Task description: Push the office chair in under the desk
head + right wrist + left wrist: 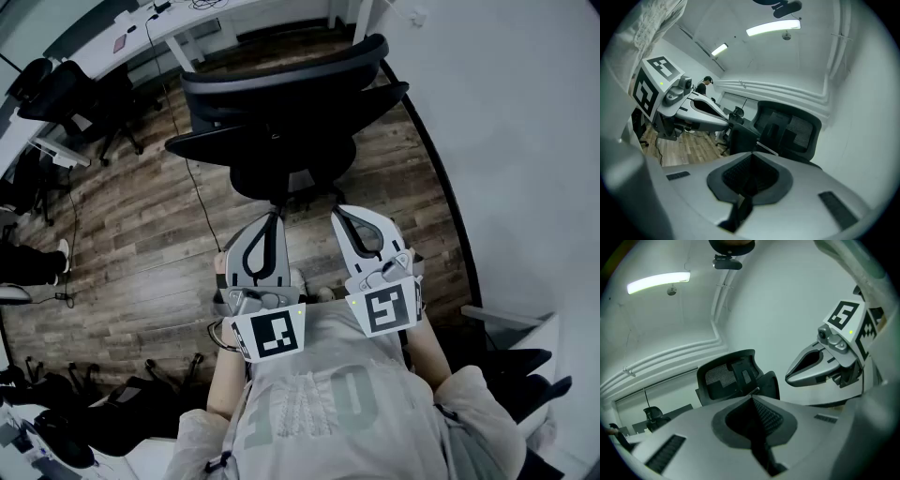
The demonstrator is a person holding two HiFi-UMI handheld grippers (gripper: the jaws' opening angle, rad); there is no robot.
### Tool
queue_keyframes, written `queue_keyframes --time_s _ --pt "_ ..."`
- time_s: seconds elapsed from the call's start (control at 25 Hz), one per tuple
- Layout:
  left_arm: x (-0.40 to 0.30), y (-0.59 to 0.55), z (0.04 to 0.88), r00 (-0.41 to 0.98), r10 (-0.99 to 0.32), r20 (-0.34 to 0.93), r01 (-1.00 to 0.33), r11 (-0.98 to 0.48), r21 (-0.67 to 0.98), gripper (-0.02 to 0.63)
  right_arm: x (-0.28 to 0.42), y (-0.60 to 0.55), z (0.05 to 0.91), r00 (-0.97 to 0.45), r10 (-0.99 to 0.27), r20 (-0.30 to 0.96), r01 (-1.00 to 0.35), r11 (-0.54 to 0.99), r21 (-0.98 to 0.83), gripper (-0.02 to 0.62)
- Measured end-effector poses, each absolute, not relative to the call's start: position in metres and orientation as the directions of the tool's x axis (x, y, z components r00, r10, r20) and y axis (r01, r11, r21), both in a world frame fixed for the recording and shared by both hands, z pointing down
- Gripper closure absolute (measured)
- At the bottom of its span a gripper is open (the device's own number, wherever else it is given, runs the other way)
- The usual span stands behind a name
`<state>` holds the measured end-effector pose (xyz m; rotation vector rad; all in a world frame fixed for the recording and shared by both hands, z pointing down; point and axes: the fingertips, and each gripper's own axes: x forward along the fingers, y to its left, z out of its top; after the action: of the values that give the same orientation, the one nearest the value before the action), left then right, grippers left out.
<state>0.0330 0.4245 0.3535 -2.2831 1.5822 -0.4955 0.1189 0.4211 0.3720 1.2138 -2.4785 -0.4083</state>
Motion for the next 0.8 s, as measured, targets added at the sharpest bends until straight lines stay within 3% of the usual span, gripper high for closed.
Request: queue_keyframes --time_s 0.8 --pt "-0.003 0.395 0.345 0.334 -0.939 0.078 -0.826 -0.332 -0.456 0.591 0.107 0.394 0.362 -0.562 -0.807 0.184 -0.689 0.579 0.436 0.575"
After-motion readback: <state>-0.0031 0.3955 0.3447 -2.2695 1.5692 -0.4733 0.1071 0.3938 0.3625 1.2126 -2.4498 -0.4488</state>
